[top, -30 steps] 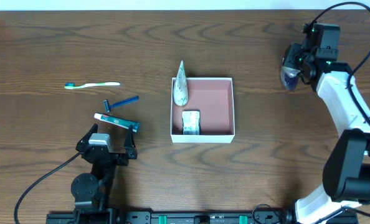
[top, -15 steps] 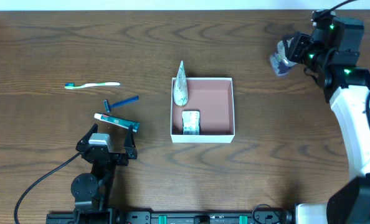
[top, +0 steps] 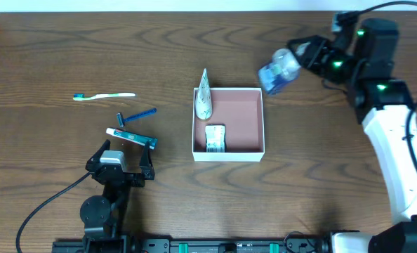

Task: Pack container
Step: 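Lift the soap bottle with the right gripper and carry it over the box, then lower the soap bottle into the box beside the lotion tube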

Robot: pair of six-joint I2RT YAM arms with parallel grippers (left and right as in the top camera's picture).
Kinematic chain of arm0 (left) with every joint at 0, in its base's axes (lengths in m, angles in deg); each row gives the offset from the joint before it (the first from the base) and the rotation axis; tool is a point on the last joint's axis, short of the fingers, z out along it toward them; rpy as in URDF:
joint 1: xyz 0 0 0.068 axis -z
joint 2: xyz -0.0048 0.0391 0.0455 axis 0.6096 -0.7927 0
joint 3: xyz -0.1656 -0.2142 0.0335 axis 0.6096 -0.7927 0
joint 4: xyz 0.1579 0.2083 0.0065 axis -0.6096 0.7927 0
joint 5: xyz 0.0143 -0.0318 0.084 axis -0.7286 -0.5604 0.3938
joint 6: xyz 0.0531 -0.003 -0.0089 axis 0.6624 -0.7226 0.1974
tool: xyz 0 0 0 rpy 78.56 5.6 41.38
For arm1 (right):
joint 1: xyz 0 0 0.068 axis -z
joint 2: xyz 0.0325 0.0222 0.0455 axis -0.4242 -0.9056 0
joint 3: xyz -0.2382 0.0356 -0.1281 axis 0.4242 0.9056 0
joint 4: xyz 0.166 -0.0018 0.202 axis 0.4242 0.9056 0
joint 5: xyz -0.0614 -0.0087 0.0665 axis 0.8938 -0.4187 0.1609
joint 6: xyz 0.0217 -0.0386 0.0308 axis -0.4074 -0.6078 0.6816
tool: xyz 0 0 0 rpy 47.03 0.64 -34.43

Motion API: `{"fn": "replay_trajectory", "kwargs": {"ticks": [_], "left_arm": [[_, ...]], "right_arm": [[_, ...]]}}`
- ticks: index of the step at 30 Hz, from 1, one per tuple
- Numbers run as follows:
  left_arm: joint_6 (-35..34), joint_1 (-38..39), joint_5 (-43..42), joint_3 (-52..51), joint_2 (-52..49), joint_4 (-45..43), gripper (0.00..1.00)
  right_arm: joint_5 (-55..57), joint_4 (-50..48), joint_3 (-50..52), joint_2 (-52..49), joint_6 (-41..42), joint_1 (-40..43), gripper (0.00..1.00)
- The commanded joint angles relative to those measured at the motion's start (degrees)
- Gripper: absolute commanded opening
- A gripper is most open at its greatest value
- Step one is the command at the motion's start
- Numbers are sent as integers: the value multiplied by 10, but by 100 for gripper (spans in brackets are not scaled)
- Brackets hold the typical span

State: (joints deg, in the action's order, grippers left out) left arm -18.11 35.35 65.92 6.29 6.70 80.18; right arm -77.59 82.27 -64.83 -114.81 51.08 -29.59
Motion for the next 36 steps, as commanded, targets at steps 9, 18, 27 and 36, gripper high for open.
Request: {"fn": "replay_trajectory", "kwargs": {"ticks": [9, 18, 27, 36], "left_arm": [[3, -3, -12, -10, 3, 19, 98], [3, -3, -12, -10, 3, 19, 98], [3, -3, -12, -10, 3, 19, 98], [3, -3, -12, -10, 3, 19, 98]], "right_arm": [[202, 27, -8, 16, 48, -149, 17], [366, 41, -8, -4, 74, -249, 17], [454, 41, -8, -46, 125, -301, 18], [458, -2, -8, -91, 140, -310, 18]]}}
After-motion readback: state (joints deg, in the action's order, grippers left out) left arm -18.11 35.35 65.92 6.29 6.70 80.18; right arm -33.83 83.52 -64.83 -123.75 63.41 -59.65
